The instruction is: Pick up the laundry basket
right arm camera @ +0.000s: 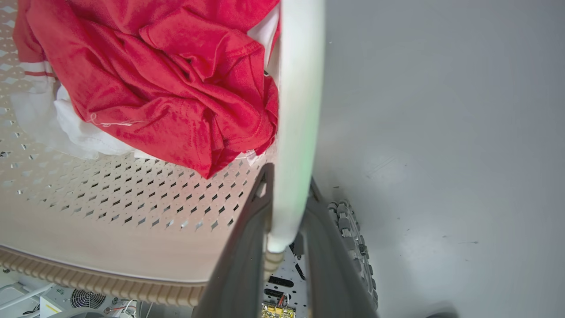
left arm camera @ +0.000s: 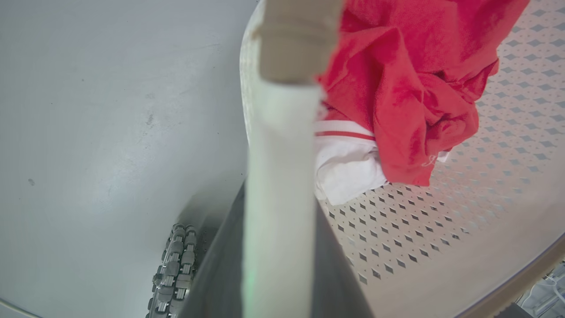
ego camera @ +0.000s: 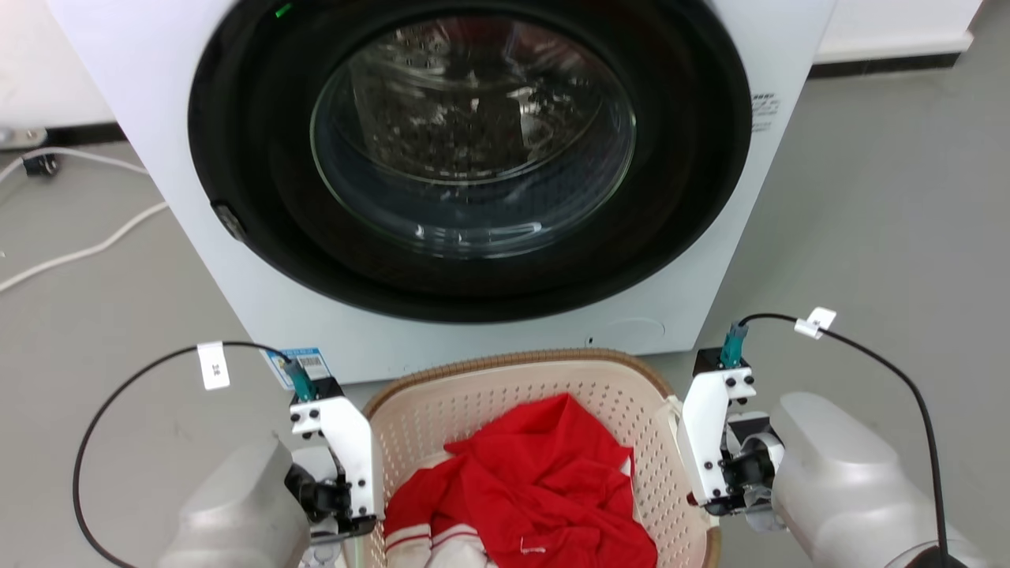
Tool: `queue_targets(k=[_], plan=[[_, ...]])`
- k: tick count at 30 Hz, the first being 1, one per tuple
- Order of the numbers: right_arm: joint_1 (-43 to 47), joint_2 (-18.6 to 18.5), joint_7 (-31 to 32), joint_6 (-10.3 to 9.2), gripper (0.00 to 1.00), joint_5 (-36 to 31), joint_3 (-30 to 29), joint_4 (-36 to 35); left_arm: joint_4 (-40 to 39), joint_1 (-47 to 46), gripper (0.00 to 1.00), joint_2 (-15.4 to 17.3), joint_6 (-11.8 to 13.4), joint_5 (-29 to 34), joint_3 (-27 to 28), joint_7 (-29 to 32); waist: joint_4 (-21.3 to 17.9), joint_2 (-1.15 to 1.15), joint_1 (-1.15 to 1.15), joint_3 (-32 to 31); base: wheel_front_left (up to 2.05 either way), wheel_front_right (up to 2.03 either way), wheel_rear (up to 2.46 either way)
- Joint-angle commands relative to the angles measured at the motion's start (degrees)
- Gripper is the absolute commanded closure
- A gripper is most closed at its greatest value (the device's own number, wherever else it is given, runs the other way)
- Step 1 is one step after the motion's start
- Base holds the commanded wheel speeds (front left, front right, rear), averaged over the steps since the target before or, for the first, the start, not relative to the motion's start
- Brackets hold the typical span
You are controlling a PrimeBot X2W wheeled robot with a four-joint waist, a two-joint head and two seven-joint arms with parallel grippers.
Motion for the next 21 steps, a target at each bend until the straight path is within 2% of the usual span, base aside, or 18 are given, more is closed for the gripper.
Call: queue_targets(k=[1, 21], plan=[[0.94, -0.07, 0.25, -0.06, 1.00, -0.38, 0.26, 0.04, -0.83, 0.73, 1.00, -0.65, -0.85, -0.41, -0.02, -0.11, -0.11, 0.00, 0.01, -1.46, 0.00, 0.00, 0.00], [3.84, -0.08, 2.37, -0.05, 1.00, -1.70, -1.51, 0.06, -1.61, 3.38, 1.00, -0.74, -0.85, -2.14, -1.42, -3.36, -1.04, 0.00, 0.01, -3.79, 0.00, 0.00, 0.00]])
